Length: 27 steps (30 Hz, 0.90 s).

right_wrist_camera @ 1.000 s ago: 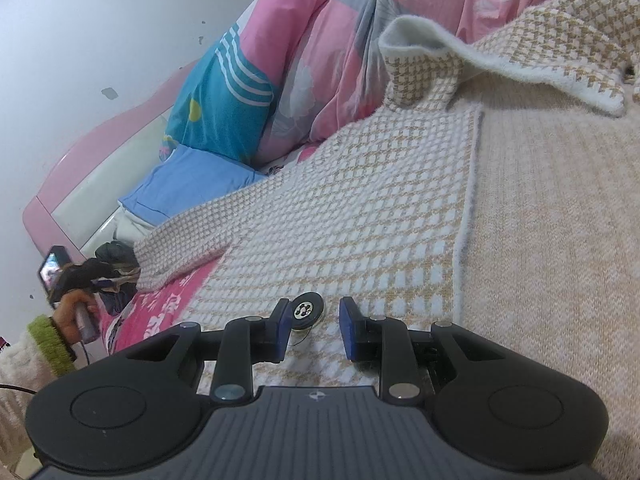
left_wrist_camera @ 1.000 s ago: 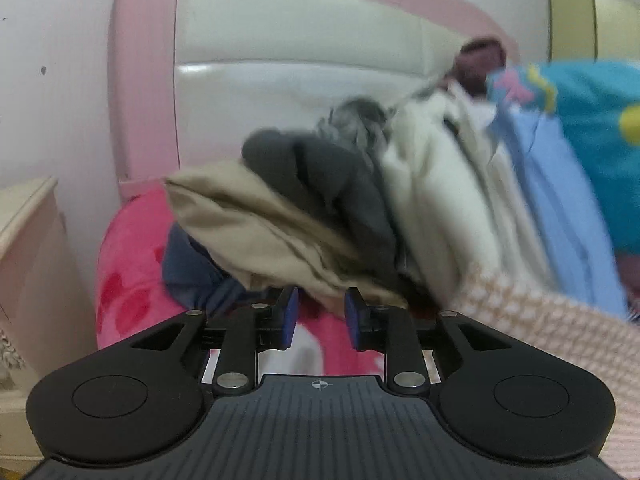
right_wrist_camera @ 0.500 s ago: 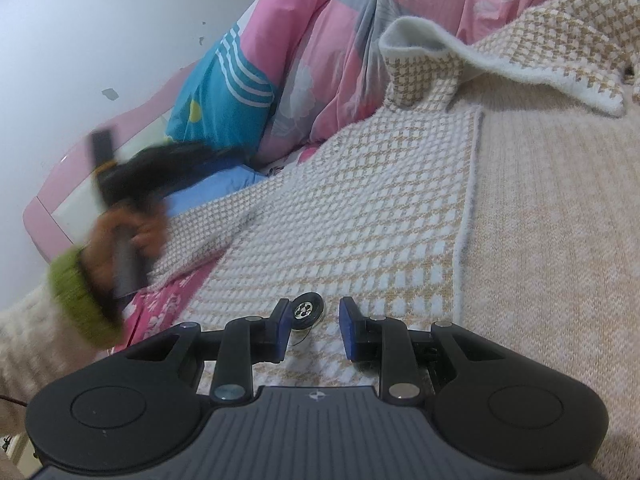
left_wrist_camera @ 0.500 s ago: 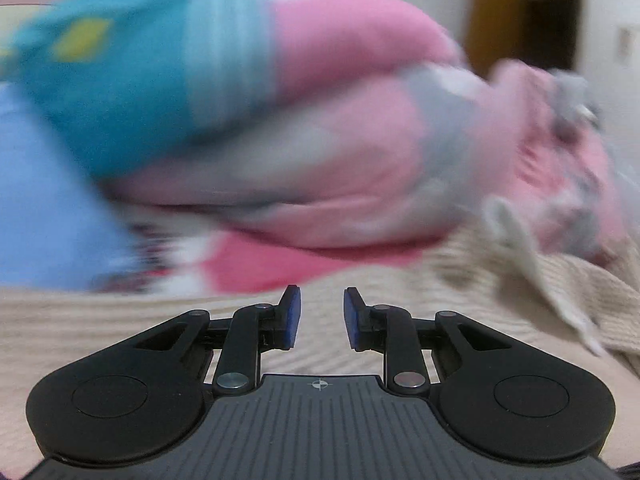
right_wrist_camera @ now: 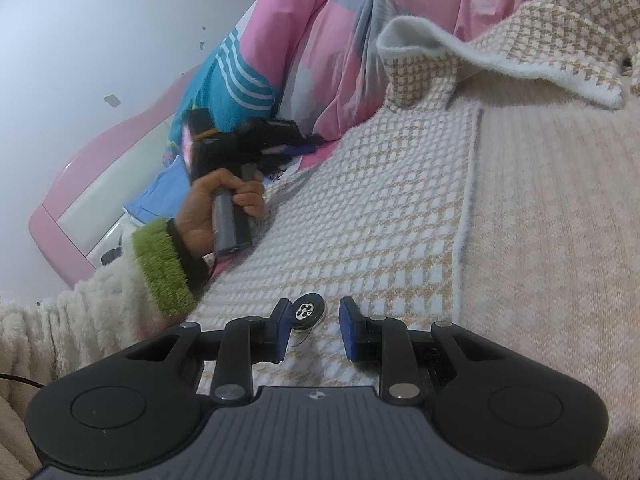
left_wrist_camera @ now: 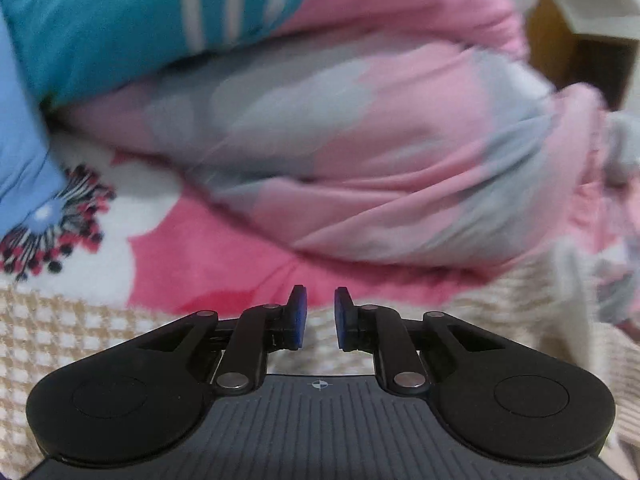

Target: Fold clothes

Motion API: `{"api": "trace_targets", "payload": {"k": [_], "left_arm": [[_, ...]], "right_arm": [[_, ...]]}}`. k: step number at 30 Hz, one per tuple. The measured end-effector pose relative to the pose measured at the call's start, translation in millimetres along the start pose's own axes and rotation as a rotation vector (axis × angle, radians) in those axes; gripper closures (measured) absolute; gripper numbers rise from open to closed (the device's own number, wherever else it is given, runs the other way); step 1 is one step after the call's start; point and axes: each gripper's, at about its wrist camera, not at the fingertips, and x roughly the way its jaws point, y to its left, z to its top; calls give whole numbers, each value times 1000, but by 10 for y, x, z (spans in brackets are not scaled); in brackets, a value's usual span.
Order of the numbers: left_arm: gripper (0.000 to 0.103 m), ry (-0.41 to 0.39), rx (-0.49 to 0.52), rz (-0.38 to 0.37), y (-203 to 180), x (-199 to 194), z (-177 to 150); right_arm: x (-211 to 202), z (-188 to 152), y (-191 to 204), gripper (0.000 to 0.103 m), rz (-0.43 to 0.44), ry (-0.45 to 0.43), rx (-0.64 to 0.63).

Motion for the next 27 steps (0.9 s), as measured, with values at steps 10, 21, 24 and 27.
{"api": "trace_targets", "payload": {"k": [10,21,24,27], "left_arm": [[87,35,-29,47,48,304,-202],[87,17,-104,-2,203,256,-265],[87,15,-125,-16,242,257,-271],[87,13,-146,-31,281,257,-277]], "right_arm": [[21,817,570,74,-271,20,-312],[1445,1816,204,74,-572,-88,-588],[1686,2148,-179,74,-643,-111,-498],[1888,2457,-546,76,-698,-127,-395]]}}
